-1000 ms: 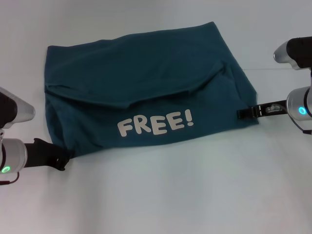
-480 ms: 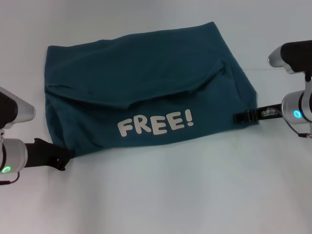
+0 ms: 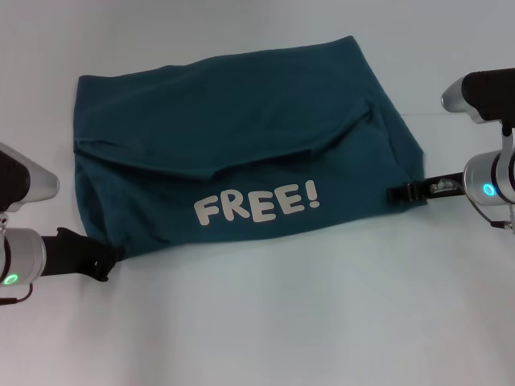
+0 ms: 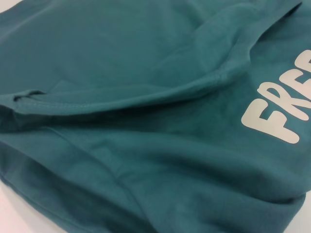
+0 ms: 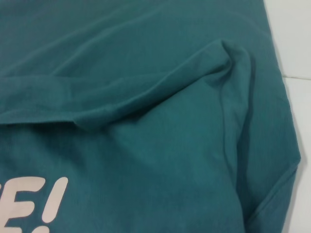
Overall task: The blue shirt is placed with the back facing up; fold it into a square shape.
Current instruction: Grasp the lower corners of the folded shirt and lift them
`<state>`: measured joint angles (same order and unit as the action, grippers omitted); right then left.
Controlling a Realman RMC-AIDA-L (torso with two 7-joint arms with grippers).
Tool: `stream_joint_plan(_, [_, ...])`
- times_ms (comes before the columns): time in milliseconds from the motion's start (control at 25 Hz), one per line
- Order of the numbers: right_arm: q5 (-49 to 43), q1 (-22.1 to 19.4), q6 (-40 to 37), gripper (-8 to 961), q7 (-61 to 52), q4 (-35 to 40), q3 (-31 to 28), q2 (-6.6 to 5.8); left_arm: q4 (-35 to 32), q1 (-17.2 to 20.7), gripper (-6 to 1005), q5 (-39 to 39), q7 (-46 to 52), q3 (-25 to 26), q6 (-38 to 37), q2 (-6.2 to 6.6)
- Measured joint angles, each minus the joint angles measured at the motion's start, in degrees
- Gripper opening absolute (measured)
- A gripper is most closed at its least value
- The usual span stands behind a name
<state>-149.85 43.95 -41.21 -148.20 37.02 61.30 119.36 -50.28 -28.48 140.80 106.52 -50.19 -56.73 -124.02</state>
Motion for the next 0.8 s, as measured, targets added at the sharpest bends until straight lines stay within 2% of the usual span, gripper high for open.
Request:
stream_joint_plan(200, [0.00, 0.10, 0.17, 715, 0.00, -0.51, -0.12, -0.02, 0.00, 0.00, 51, 0.00, 0.00, -0.02, -0.02, 0.00])
stream_joint_plan(400, [0.00, 0.73, 1.44, 516, -0.34, -2.32, 0.10, -0.24, 0.00, 0.00, 51, 0.00, -0.06, -0.08, -0.01, 0.00])
stream_joint_plan(800, [0.01, 0.72, 1.71, 380, -0.10, -1.92, 0.10, -0.27, -0.01, 0.16, 50, -0.03, -0.09, -0.08, -0.05, -0.03])
